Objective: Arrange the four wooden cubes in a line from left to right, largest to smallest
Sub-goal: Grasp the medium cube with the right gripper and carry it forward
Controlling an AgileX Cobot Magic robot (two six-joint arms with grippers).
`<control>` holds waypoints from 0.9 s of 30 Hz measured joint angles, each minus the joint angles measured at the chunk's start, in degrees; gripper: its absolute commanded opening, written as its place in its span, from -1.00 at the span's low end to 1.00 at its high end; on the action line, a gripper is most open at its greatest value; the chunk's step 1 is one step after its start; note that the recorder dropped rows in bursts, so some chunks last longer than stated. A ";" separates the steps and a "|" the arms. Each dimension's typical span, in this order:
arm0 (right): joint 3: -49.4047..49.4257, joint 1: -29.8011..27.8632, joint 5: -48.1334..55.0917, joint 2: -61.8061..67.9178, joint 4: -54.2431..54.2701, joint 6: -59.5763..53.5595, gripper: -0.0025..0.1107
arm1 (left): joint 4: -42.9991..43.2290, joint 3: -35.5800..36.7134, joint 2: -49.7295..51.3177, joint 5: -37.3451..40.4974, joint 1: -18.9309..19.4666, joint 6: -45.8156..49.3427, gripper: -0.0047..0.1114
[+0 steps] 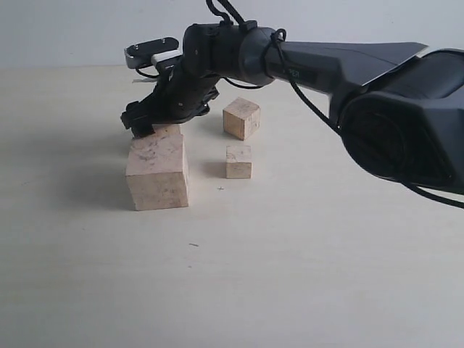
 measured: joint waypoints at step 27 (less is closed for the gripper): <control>-10.96 -4.72 28.38 -16.97 -0.92 -19.92 -0.96 | 0.00 0.00 0.00 0.00 0.00 0.00 -0.92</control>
